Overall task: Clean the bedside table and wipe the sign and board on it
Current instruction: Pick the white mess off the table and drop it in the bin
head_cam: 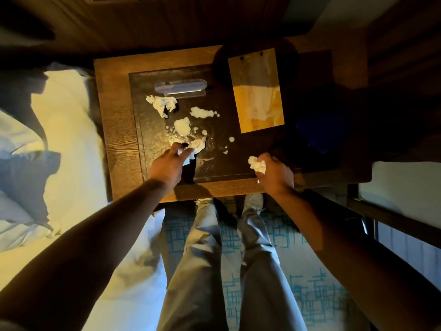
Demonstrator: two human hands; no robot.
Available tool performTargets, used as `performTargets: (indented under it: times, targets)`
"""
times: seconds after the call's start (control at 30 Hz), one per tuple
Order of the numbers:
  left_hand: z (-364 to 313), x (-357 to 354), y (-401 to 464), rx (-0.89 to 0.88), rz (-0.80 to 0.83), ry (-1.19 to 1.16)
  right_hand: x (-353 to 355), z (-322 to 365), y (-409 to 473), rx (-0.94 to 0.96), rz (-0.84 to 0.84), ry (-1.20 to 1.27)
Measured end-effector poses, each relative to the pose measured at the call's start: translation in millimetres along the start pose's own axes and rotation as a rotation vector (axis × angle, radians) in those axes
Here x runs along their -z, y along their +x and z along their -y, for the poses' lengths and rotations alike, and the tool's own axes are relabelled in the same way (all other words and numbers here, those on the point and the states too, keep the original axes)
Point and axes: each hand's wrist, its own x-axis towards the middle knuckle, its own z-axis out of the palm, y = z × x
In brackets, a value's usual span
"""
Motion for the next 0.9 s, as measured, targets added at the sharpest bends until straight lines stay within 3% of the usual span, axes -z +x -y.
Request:
performTargets:
  times: [0.33, 0.47, 0.63, 0.9]
  targets:
    - [12.9, 15.7, -4.2, 0.022, 0.058, -0.09, 2.6, 1.6, 6.6, -0.01, 0.048, -0.03]
    - [47.3, 38.3, -2.2, -0.009, -0.023, -0.094, 3.4, 3.4, 5.4, -0.016, 0.044, -0.036]
    - [96.4, 88.8, 33.0, 0.175, -0.184, -0.129, 5.8, 3.0, 6.2, -0.005, 0.06, -0.055]
    - [82.9, 88.4, 86.7, 0.187, -0.107, -0.174, 9.0, 7.6, 8.7, -0.027, 0.082, -0.058]
